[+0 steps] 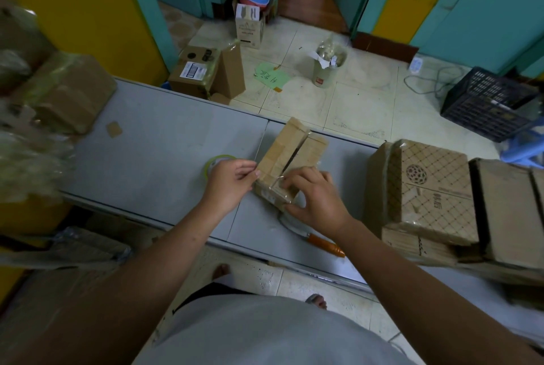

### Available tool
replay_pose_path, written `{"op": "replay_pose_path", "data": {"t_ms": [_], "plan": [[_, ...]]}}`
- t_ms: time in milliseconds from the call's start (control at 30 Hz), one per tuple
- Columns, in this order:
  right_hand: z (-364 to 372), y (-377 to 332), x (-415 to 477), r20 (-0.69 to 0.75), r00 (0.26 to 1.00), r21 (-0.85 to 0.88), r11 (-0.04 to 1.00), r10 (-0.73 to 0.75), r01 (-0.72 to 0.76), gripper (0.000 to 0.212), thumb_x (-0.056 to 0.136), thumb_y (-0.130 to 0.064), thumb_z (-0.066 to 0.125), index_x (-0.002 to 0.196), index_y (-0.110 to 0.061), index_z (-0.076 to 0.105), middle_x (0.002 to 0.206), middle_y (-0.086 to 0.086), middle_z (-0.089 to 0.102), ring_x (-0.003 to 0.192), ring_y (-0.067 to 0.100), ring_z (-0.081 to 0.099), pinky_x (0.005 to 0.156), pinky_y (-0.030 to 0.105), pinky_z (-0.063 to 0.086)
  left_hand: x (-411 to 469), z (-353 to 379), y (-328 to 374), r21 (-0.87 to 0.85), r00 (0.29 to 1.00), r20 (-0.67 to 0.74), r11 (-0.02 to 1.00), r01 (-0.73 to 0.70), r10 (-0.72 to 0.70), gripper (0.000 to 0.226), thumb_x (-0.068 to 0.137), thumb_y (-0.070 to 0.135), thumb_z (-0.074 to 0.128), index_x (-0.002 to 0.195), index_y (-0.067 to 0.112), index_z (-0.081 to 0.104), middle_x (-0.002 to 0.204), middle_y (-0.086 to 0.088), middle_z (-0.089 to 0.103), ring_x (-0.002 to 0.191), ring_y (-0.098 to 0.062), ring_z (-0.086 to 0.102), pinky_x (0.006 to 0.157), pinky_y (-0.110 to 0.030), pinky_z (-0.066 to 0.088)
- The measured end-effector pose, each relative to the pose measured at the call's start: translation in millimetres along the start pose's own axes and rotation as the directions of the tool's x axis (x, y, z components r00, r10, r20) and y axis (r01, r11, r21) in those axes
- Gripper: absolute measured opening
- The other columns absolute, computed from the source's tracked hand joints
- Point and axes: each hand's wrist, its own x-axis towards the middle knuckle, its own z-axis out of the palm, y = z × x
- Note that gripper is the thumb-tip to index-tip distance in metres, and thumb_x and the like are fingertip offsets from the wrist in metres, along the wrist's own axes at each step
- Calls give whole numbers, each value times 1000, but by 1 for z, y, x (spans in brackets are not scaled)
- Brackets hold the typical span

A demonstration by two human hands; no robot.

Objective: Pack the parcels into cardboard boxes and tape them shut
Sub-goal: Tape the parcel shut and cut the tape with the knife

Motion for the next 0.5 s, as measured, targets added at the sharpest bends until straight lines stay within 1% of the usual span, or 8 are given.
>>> {"op": "replay_pose_path", "data": {"t_ms": [133, 233, 300, 333, 433, 500], "plan": [[13, -10, -2, -37, 983, 175, 970, 178, -169, 41, 72, -28, 88, 107, -34, 68, 120, -17, 58, 118, 10, 54, 95, 45, 42, -1, 3, 0, 32, 1000, -11, 999, -11, 11, 29, 94, 6, 76, 122, -2, 73, 105, -10, 75, 80, 5, 73, 71, -27, 65], [22, -11, 1, -68, 967, 293, 932, 244, -214, 40, 68, -23, 89, 100, -37, 70, 113, -18, 57, 112, 13, 57, 95, 52, 48, 0, 2, 0, 51, 1000, -14, 999, -15, 15, 29, 94, 6, 76, 122, -2, 73, 110, -14, 77, 81, 1, 74, 73, -31, 66], [26, -12, 1, -94, 956, 326, 916, 277, -234, 39, 68, -19, 89, 99, -36, 70, 110, -15, 58, 109, 16, 58, 94, 52, 50, 1, 2, 0, 61, 1000, -20, 998, -20, 21, 28, 93, 8, 78, 120, -1, 75, 109, -14, 79, 85, -6, 76, 80, -36, 66], [29, -13, 0, -113, 951, 339, 911, 288, -235, 38, 69, -16, 88, 98, -33, 71, 109, -13, 58, 109, 18, 58, 94, 51, 50, 1, 3, 2, 69, 999, -27, 997, -19, 21, 27, 93, 8, 78, 118, 0, 76, 107, -14, 79, 85, -6, 77, 83, -37, 65], [38, -18, -4, -163, 939, 388, 895, 303, -221, 36, 71, -1, 84, 98, -21, 73, 108, -10, 59, 120, 19, 55, 99, 48, 49, 4, 5, 3, 87, 999, -44, 996, 4, 0, 19, 90, 8, 79, 109, 5, 80, 98, -12, 81, 69, 4, 72, 82, -32, 64], [39, -20, -5, -161, 940, 402, 889, 303, -218, 39, 72, 2, 83, 101, -22, 73, 112, -12, 59, 129, 19, 53, 104, 50, 48, 6, 4, 6, 86, 999, -36, 996, 40, -37, 16, 88, 9, 81, 104, 9, 82, 94, -10, 81, 66, 3, 71, 82, -32, 63]]}}
